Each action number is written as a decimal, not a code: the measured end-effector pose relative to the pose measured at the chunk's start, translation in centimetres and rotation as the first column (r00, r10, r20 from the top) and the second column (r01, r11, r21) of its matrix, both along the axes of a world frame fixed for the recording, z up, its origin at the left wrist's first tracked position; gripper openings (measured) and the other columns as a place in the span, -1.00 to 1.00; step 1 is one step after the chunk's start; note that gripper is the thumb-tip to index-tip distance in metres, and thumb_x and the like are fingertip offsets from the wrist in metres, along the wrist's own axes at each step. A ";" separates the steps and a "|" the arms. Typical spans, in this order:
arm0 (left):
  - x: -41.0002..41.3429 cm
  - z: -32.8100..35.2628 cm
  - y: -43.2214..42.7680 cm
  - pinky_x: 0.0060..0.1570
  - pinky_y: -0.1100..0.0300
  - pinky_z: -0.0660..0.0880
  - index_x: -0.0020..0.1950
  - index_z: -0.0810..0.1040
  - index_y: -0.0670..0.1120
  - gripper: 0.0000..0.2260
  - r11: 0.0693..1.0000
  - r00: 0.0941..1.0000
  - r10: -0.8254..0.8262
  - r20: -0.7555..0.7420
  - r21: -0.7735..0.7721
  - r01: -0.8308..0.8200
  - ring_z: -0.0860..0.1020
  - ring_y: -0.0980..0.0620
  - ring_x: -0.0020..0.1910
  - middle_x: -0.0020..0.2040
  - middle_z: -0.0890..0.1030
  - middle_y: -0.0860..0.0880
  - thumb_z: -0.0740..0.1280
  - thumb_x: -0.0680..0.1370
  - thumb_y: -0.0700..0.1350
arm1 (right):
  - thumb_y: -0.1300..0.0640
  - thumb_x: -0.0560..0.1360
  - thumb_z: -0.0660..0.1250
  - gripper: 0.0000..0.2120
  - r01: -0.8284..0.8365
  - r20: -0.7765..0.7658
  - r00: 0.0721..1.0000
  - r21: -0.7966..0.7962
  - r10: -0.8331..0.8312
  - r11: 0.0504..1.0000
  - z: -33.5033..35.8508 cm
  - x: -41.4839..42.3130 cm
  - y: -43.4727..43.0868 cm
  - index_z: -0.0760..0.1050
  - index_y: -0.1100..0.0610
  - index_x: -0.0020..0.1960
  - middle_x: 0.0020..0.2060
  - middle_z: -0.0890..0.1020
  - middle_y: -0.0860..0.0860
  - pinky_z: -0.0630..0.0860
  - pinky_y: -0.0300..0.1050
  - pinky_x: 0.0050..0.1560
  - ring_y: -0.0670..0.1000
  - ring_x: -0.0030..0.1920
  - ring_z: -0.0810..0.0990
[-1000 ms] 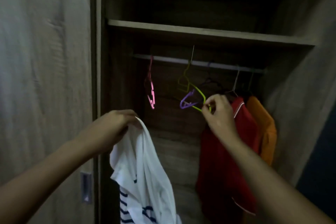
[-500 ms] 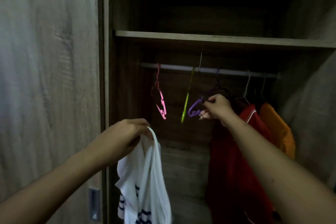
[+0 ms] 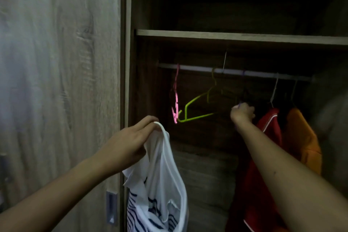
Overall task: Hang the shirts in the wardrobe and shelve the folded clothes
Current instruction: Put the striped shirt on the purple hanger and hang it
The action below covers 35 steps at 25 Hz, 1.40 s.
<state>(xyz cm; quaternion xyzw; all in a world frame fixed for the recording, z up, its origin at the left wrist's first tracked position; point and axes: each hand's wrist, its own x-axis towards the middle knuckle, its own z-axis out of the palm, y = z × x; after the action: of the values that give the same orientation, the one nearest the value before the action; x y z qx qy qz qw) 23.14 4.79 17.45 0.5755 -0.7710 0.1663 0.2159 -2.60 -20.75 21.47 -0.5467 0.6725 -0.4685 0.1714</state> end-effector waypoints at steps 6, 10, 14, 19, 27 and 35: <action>-1.6 -0.7 -3.2 -0.39 0.36 0.42 0.33 0.31 0.05 -0.48 0.999 0.998 -0.027 -0.048 0.024 0.028 0.50 0.16 -0.23 0.38 0.22 0.15 0.32 0.43 -0.28 | 0.42 0.47 0.21 -0.75 -0.223 0.113 0.942 -0.489 0.315 0.843 -6.5 -3.6 3.3 0.47 0.09 -0.04 -0.06 0.57 0.18 0.51 -0.29 -0.02 0.06 -0.12 0.56; -3.1 -0.6 -4.5 -0.32 0.43 0.37 0.37 0.29 0.04 -0.46 0.994 0.993 -0.074 -0.091 0.074 0.081 0.42 0.23 -0.06 0.39 0.23 0.13 0.34 0.45 -0.26 | 0.31 0.48 0.30 -0.80 -0.231 0.263 0.891 -0.439 0.370 0.868 -13.7 -5.3 5.3 0.45 0.05 0.00 -0.17 0.54 0.02 0.44 -0.05 -0.03 -0.19 -0.19 0.53; -4.6 -0.9 -5.3 -0.26 0.21 0.52 0.33 0.33 0.04 -0.47 0.978 0.979 -0.133 -0.152 0.138 0.154 0.50 0.13 0.00 0.33 0.26 0.12 0.33 0.42 -0.31 | 0.15 0.59 0.21 -0.82 -0.185 0.275 0.913 -0.380 0.301 0.907 -14.0 -6.6 10.8 0.54 0.18 0.10 -0.16 0.55 -0.06 0.39 -0.23 -0.03 -0.37 -0.27 0.47; -6.7 -1.4 -6.3 -0.29 0.23 0.47 0.32 0.38 -0.05 -0.50 0.937 0.957 -0.191 -0.217 0.252 0.244 0.50 0.13 -0.07 0.33 0.29 0.07 0.33 0.41 -0.34 | -0.01 0.55 0.19 -0.72 -0.216 0.461 0.637 -0.662 0.618 0.717 -7.2 -4.8 19.1 0.60 -0.02 -0.23 -0.54 0.40 -0.15 0.17 -0.34 -0.51 -0.21 -0.51 0.28; -6.2 0.8 -6.2 -0.20 0.04 0.58 0.25 0.45 -0.11 -0.53 0.876 0.825 -0.244 -0.510 0.249 0.413 0.51 -0.04 0.03 0.25 0.38 -0.05 0.30 0.36 -0.39 | -0.18 0.50 0.06 -0.47 -0.409 0.571 0.491 -0.516 0.658 0.753 -9.4 -2.0 20.6 0.60 0.14 -0.34 -0.64 0.39 -0.13 0.21 -0.33 -0.48 -0.19 -0.56 0.29; -6.2 0.4 -6.1 -0.13 0.03 0.60 0.23 0.45 -0.03 -0.53 0.843 0.782 -0.223 -0.582 0.287 0.454 0.51 -0.06 0.08 0.22 0.39 0.02 0.30 0.40 -0.40 | -0.31 0.46 0.11 -0.46 -0.400 0.542 0.460 -0.581 0.704 0.709 -7.9 0.4 21.9 0.63 0.05 -0.33 -0.49 0.57 -0.10 0.38 -0.36 -0.40 -0.16 -0.44 0.47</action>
<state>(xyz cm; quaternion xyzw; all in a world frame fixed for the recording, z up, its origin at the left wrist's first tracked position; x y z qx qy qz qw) 16.94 -1.29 17.83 0.4788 -0.7913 -0.2068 0.3192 -2.17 1.16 13.52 -0.5231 0.2217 -0.6798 0.4638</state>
